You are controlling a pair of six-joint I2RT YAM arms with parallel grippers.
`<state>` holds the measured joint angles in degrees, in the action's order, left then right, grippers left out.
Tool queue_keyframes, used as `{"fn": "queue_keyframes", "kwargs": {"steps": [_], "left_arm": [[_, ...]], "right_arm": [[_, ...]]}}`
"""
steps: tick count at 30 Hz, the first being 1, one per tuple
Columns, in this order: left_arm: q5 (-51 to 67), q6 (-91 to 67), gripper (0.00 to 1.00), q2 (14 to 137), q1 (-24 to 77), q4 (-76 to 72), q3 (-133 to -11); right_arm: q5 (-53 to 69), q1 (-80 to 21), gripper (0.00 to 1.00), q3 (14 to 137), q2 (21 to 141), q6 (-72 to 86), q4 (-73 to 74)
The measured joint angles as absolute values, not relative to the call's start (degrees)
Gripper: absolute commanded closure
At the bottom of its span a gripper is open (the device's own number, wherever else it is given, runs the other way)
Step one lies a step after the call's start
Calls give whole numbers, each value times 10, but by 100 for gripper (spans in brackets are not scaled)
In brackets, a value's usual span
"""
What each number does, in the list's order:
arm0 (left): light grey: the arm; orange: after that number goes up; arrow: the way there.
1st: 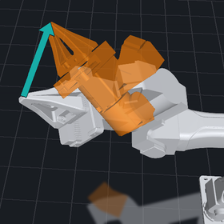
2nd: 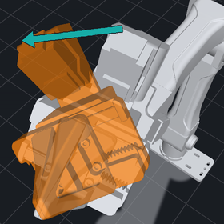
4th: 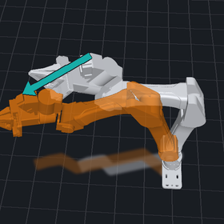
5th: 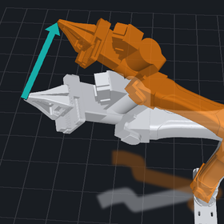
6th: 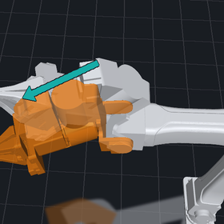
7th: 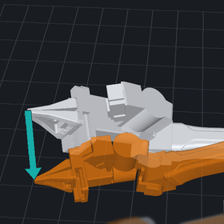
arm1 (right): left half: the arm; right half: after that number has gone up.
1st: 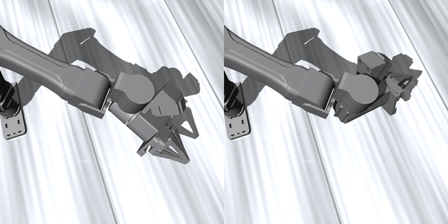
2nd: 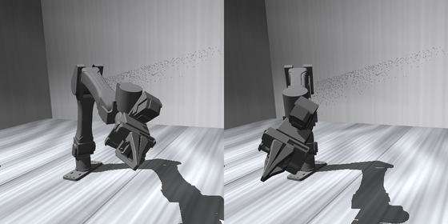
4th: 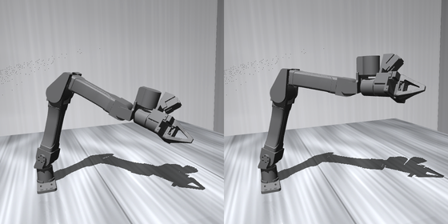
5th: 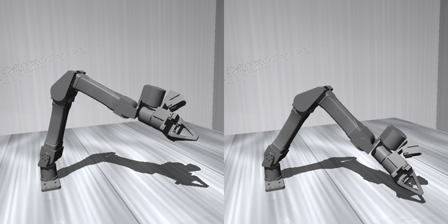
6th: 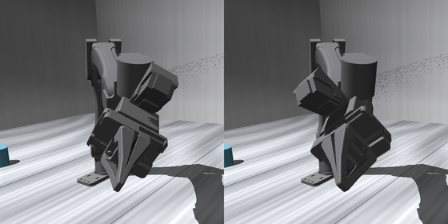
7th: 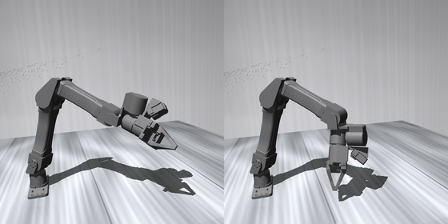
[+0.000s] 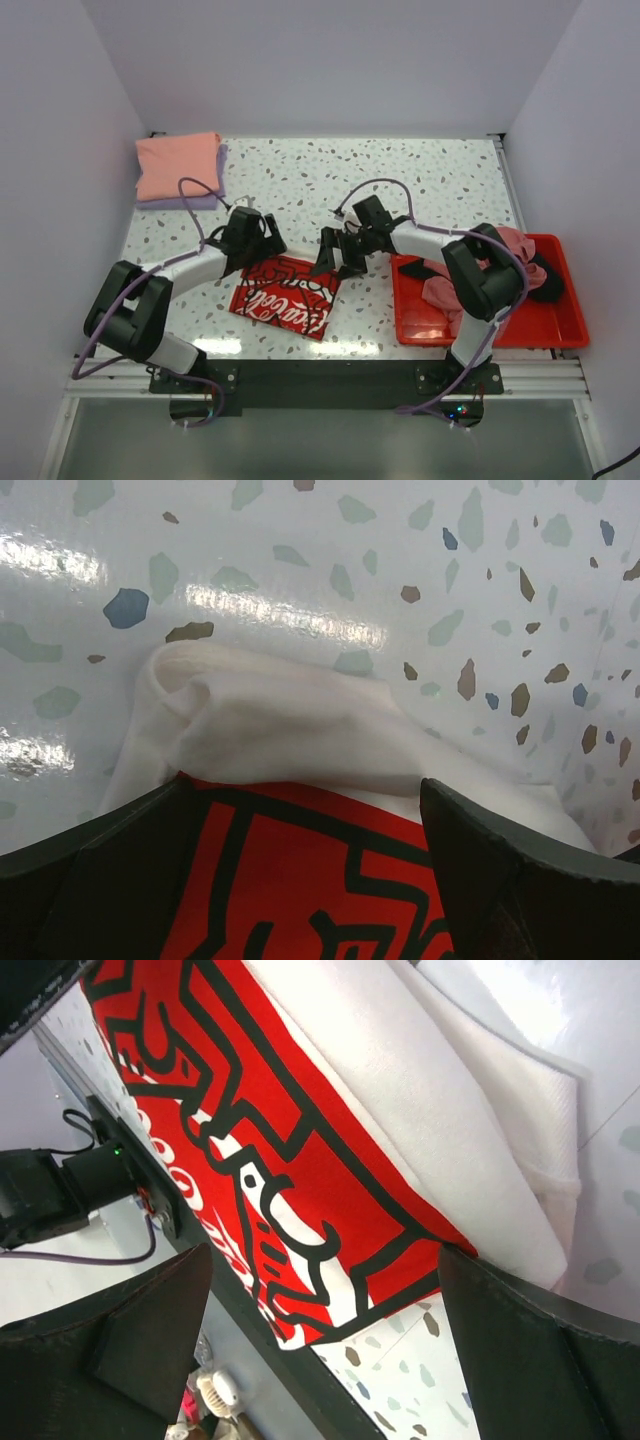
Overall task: Fold and stack the t-shirts
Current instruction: Fold the tshirt
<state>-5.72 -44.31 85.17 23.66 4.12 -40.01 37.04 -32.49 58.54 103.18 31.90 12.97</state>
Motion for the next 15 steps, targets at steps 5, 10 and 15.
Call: {"fn": "queue_keyframes", "kwargs": {"steps": [5,10,15], "left_arm": [[-81,-444,0,856,237,42,-404],[-129,-455,0,840,236,75,-404],[-182,-458,0,809,233,122,-401]], "right_arm": [[391,-309,1,618,1065,314,128],[411,-299,1,668,1105,295,138],[415,-295,1,735,1148,269,174]]}}
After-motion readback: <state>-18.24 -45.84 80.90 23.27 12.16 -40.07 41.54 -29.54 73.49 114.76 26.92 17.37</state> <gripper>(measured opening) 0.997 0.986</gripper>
